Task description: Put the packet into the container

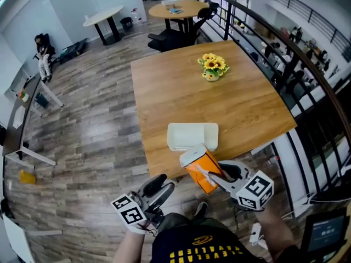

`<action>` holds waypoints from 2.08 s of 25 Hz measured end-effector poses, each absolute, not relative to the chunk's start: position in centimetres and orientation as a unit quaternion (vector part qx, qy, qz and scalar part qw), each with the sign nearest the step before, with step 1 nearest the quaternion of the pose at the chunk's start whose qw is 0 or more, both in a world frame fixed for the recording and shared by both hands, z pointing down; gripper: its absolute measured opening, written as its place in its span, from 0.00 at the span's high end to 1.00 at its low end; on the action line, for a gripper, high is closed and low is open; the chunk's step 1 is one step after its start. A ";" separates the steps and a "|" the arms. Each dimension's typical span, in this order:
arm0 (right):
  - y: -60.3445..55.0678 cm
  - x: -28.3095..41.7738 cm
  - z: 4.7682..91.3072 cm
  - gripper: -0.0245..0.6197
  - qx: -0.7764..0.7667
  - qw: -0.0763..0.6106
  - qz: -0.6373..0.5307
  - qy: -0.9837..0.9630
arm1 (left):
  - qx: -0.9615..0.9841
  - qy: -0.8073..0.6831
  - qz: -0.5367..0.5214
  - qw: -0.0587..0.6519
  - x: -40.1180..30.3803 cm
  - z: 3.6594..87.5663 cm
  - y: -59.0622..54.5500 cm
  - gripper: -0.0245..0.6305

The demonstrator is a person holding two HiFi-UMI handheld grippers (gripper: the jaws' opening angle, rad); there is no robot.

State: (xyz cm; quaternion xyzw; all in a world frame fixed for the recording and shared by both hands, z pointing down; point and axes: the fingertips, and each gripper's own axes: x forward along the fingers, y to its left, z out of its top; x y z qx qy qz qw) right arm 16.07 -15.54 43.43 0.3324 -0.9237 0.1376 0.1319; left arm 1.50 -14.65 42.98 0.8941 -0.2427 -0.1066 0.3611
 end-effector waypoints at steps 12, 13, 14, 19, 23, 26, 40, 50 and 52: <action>-28.8 16.6 46.9 0.74 0.356 0.314 -0.003 -0.880 | 0.903 -0.291 -0.030 0.314 1.5 46.3 -24.8 0.60; -29.4 16.1 47.4 0.74 0.350 0.333 -0.014 -0.875 | 0.904 -0.288 -0.025 0.315 1.5 46.7 -25.6 0.60; -30.0 15.6 47.9 0.74 0.343 0.351 -0.025 -0.871 | 0.906 -0.283 -0.020 0.314 1.4 47.3 -26.2 0.60; -32.9 13.2 50.4 0.74 0.308 0.422 -0.083 -0.849 | 0.907 -0.264 0.000 0.329 0.0 50.4 -28.7 0.60; -34.3 11.7 52.8 0.74 0.291 0.470 -0.125 -0.824 | 0.901 -0.251 0.009 0.354 -1.5 52.2 -29.9 0.60; -34.7 11.5 54.5 0.74 0.264 0.502 -0.161 -0.808 | 0.898 -0.250 0.017 0.362 -1.5 52.7 -30.5 0.60; -35.0 10.4 61.2 0.74 0.170 0.552 -0.194 -0.793 | 0.882 -0.272 0.017 0.384 -0.2 53.5 -32.1 0.60; -34.6 9.7 64.1 0.73 0.125 0.565 -0.157 -0.800 | 0.881 -0.272 0.024 0.386 0.6 53.8 -32.5 0.60; -34.6 9.6 64.4 0.73 0.118 0.570 -0.156 -0.798 | 0.880 -0.273 0.024 0.387 0.5 53.8 -32.6 0.60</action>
